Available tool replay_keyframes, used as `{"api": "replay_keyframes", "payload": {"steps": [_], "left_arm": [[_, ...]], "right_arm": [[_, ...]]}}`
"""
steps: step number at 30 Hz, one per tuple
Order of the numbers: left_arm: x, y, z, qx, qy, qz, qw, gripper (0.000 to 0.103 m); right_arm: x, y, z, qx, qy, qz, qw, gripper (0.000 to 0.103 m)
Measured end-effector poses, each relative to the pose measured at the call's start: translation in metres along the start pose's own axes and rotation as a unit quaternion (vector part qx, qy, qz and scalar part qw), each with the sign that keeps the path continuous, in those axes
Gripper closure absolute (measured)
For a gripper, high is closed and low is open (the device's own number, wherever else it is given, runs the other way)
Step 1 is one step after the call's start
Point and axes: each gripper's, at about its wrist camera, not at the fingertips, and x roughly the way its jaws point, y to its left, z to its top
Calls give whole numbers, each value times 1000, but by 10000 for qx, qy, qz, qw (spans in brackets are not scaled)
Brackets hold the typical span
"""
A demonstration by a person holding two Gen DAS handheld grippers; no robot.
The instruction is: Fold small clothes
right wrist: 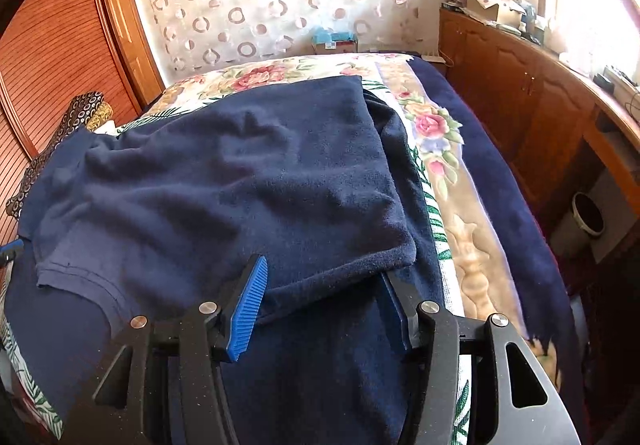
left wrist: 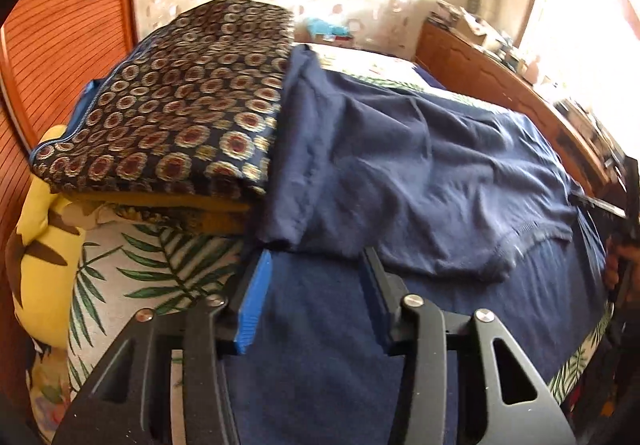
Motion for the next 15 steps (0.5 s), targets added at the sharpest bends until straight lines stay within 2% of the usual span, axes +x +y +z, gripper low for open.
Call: {"api": "replay_keyframes", "payload": {"steps": [6, 7, 10, 12, 15], "left_arm": [[10, 2, 9, 12, 8, 143, 9999, 60], [11, 0, 8, 34, 3, 159, 9999, 63], [10, 0, 5, 119, -112, 228, 9996, 85], [5, 0, 3, 138, -193, 143, 9996, 87], [-1, -1, 1, 244, -335, 254, 9988, 88]], "right_arm": [[1, 0, 1, -25, 7, -18, 10000, 47], [1, 0, 1, -31, 7, -20, 10000, 47], [1, 1, 1, -40, 9, -33, 10000, 47], [1, 1, 0, -59, 9, -49, 10000, 47], [2, 1, 0, -88, 15, -77, 9999, 47]]}}
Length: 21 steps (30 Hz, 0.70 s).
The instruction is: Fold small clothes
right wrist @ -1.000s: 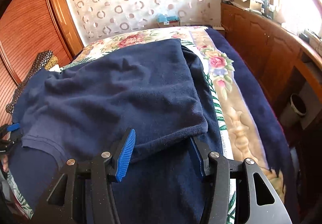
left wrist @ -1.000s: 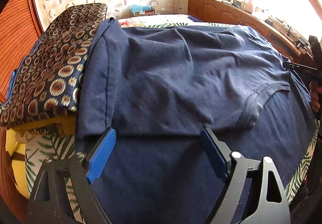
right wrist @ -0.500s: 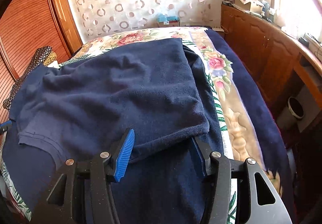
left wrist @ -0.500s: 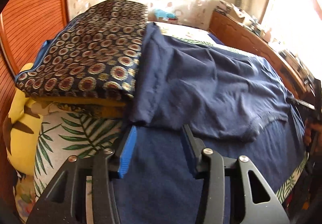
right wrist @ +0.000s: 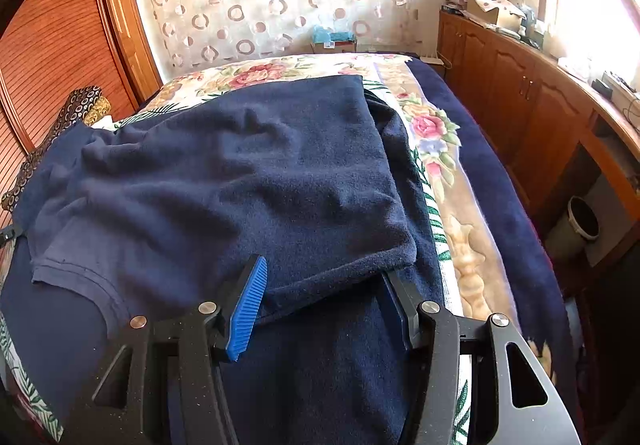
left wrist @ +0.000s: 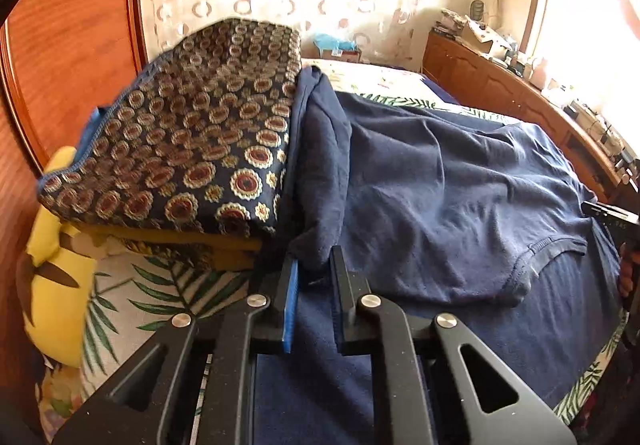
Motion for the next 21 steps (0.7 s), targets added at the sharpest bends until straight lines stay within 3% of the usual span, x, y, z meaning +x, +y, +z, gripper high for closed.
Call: {"api": "replay_keyframes", "payload": {"steps": [7, 8, 9, 11, 12, 15, 21], "left_arm": [[15, 1, 7, 82, 194, 26, 9998, 88], [14, -1, 7, 150, 133, -58, 9998, 95], [13, -1, 8, 150, 89, -91, 9998, 95], [8, -1, 9, 75, -13, -155, 9999, 97], [4, -1, 11, 47, -100, -210, 9997, 97], [-13, -4, 15, 43, -345, -272, 9990, 97], [-52, -7, 27, 17, -772, -479, 9959, 98]], "right_arm": [[0, 0, 0, -16, -1, -18, 10000, 47], [0, 0, 0, -9, -6, -26, 10000, 47], [0, -1, 0, 0, -9, -21, 10000, 47], [-1, -2, 1, 18, -26, 16, 10000, 67], [0, -4, 2, 29, -25, 118, 9999, 92], [-4, -11, 4, 203, -118, 260, 9994, 100], [-49, -13, 9, 99, -770, 447, 9960, 101]]}}
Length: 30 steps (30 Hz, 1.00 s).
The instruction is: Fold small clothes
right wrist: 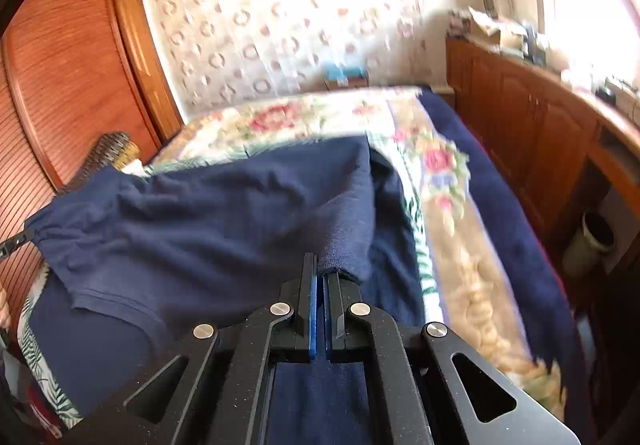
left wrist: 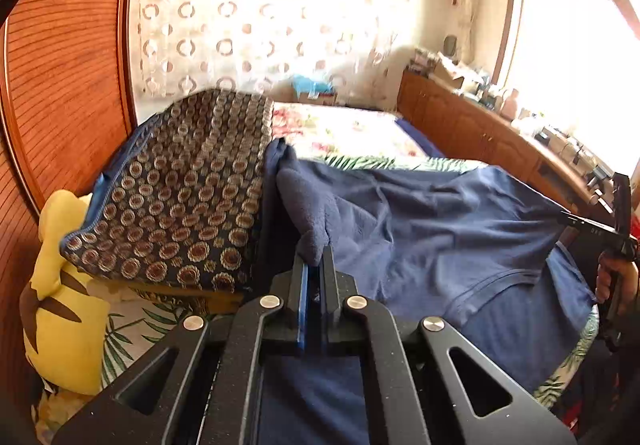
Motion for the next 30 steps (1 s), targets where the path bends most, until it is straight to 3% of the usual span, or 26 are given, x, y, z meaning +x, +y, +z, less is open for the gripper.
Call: {"api": "replay_keyframes", "payload": {"steps": [6, 17, 21, 30], "left_arm": [[-29, -2, -2, -28, -190, -145, 9997, 98], [-65, 23, -39, -354, -139, -89, 9992, 98], [-58, 29, -59, -437, 62, 24, 9990, 98], [-38, 27, -95, -457, 544, 177, 9973, 98]], "right_arm": [[-50, 9, 0, -224, -347, 179, 9990, 101], [-116, 8, -31, -402, -384, 337, 9979, 101], [-116, 5, -44, -384, -212, 278, 9986, 101], [-62, -11, -92, -170, 630, -57, 9978, 101]]}}
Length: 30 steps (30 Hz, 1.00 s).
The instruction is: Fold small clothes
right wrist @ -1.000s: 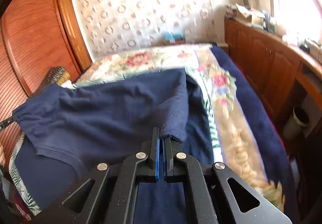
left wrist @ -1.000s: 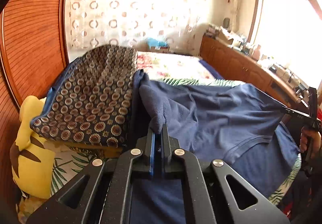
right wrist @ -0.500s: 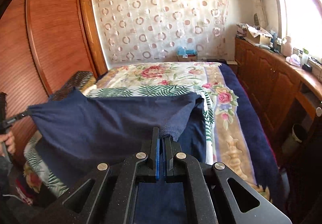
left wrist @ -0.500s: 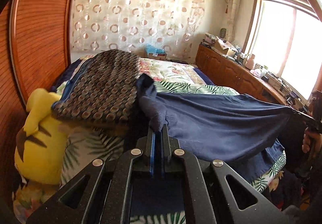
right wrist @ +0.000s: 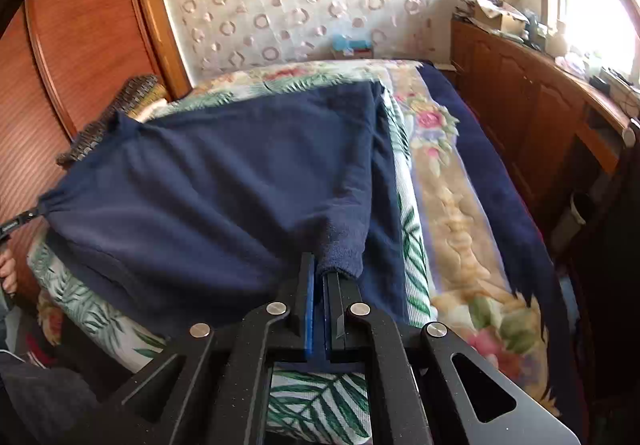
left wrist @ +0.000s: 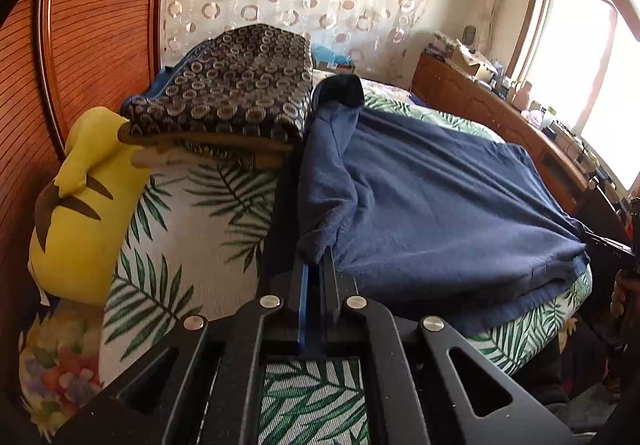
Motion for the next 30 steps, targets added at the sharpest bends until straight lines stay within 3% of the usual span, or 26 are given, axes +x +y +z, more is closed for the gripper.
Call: {"api": "replay_keyframes", "payload": {"steps": [5, 7, 11, 13, 16, 30], "left_arm": [[2, -2, -5, 33, 70, 173, 9998, 98], [1, -4, -6, 69, 67, 242, 9997, 98], [-1, -6, -7, 140, 46, 294, 9995, 98], [-2, -7, -7, 188, 47, 322, 9993, 98], [-4, -8, -6, 212, 17, 337, 9992, 98], [-1, -8, -7, 192, 98, 350, 9992, 98]], "right_arm": [[-1, 4, 2, -75, 4, -79, 9999, 101], [-6, 6, 6, -95, -43, -164, 9998, 87], [-25, 14, 4, -192, -142, -248, 9994, 81], [-34, 17, 5, -255, -264, -382, 9986, 69], [-37, 27, 9, -333, -370, -377, 9980, 64], [60, 94, 21, -572, 195, -122, 9981, 63]]}}
